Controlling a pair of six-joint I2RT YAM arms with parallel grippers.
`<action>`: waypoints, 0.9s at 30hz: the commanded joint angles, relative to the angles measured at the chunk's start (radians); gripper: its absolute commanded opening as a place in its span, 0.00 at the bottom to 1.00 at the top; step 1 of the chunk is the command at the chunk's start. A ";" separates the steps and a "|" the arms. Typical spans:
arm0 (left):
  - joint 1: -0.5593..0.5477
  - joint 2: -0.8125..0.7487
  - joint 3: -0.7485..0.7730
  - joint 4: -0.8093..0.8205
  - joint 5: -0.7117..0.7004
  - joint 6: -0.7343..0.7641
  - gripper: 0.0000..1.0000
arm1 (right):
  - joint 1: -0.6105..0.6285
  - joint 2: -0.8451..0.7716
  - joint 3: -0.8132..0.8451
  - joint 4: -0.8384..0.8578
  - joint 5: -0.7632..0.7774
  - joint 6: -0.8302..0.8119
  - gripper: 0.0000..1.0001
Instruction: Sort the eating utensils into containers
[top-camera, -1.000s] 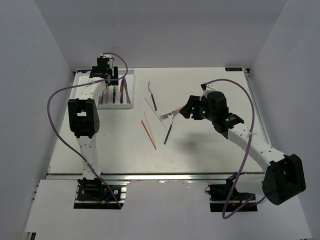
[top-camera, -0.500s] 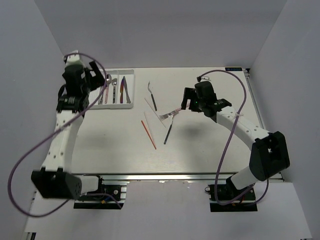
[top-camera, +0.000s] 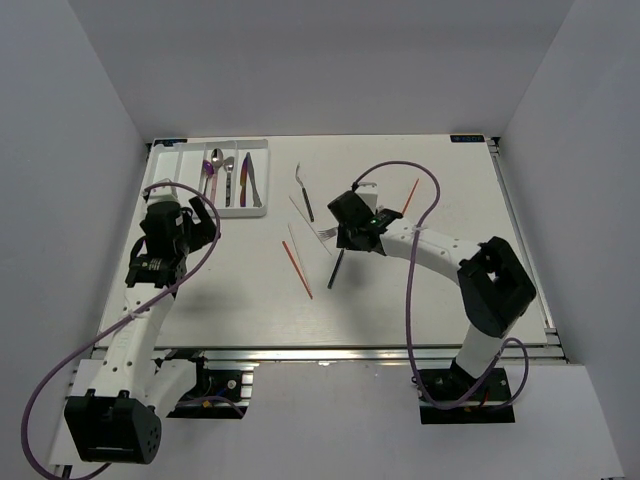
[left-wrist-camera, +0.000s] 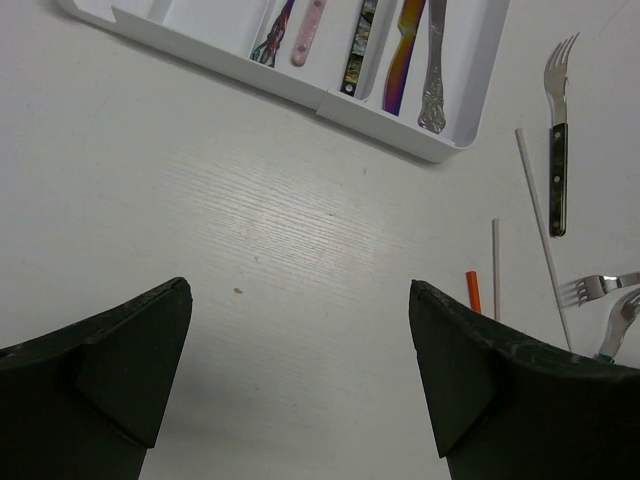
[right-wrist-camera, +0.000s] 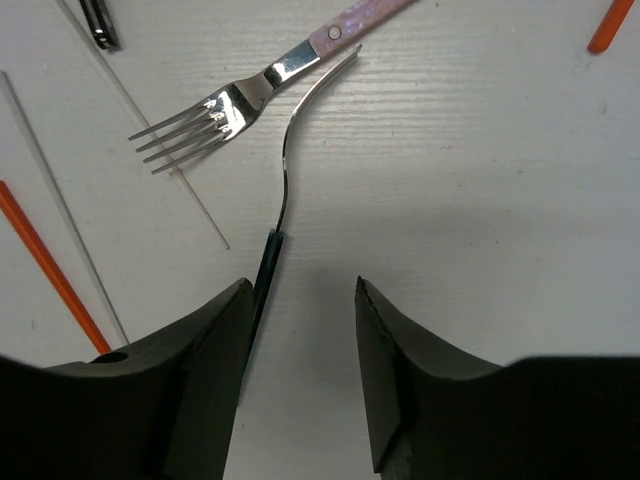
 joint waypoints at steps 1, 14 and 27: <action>-0.005 -0.027 0.021 0.026 0.026 -0.010 0.98 | 0.007 0.049 0.018 -0.001 0.051 0.089 0.50; -0.005 -0.009 0.018 0.035 0.078 -0.007 0.98 | 0.029 0.206 -0.003 0.060 -0.041 0.126 0.38; -0.004 0.010 0.014 0.036 0.092 -0.005 0.98 | 0.083 0.069 0.010 0.062 0.049 0.181 0.56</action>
